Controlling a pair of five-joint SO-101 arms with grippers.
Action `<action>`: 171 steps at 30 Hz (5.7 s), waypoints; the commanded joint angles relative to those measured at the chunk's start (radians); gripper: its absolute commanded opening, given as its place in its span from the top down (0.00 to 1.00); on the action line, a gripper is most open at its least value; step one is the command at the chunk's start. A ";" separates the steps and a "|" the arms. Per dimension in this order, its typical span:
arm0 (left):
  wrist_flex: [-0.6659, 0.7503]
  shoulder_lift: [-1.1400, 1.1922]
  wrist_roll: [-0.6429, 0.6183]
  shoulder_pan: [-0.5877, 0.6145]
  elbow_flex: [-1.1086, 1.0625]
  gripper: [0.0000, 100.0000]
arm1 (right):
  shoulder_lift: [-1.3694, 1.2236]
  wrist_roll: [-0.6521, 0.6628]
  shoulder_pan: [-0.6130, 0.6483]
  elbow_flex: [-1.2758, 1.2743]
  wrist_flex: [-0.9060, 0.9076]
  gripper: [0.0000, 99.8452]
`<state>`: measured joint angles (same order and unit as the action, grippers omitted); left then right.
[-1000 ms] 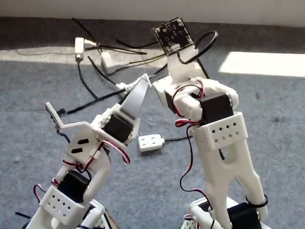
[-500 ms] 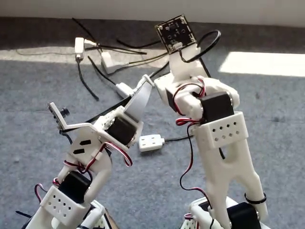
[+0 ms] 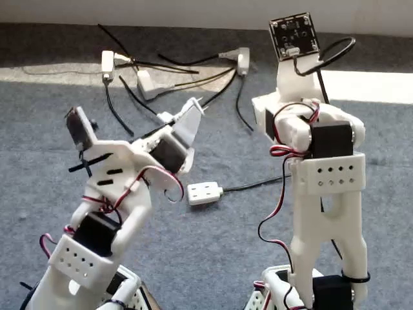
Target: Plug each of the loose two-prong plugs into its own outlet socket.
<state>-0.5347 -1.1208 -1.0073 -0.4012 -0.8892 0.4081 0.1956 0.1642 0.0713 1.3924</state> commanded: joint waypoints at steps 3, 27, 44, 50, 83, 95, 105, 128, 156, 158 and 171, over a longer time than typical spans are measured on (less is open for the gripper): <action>-0.486 0.369 0.040 0.018 0.435 0.99 | 0.004 0.003 -0.048 -0.008 0.094 0.99; -0.718 0.773 0.213 -0.038 0.404 0.99 | 0.016 0.002 -0.090 -0.395 -0.081 0.99; -0.585 0.776 0.198 -0.056 0.302 0.99 | 0.016 0.009 -0.297 -0.364 -0.096 0.99; -0.578 0.776 0.195 -0.073 0.271 0.99 | 0.016 0.009 -0.297 -0.364 -0.096 0.99; -0.442 0.777 0.201 -0.062 0.160 0.99 | 0.012 0.009 -0.295 -0.364 -0.096 0.99; -0.437 0.779 0.292 0.002 0.113 0.99 | 0.013 0.008 -0.294 -0.364 -0.096 0.99; -0.526 1.073 0.440 0.068 0.220 0.99 | 0.016 0.005 -0.292 -0.364 -0.096 0.99; -0.649 0.877 0.549 0.097 0.205 0.80 | 0.012 0.003 -0.294 -0.364 -0.096 0.99; -0.845 0.366 0.614 0.820 0.352 0.71 | 0.005 0.331 0.357 -0.651 -0.231 0.75; -0.841 0.364 0.615 0.849 0.315 0.71 | 0.005 0.479 0.410 -0.688 -0.222 0.75; -0.848 0.364 0.617 0.881 0.277 0.71 | -0.001 0.661 0.610 -0.757 -0.295 0.75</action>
<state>-1.3786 -0.7342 -0.3920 0.4687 -0.6176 0.4081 0.8431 0.7472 -0.6820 1.1531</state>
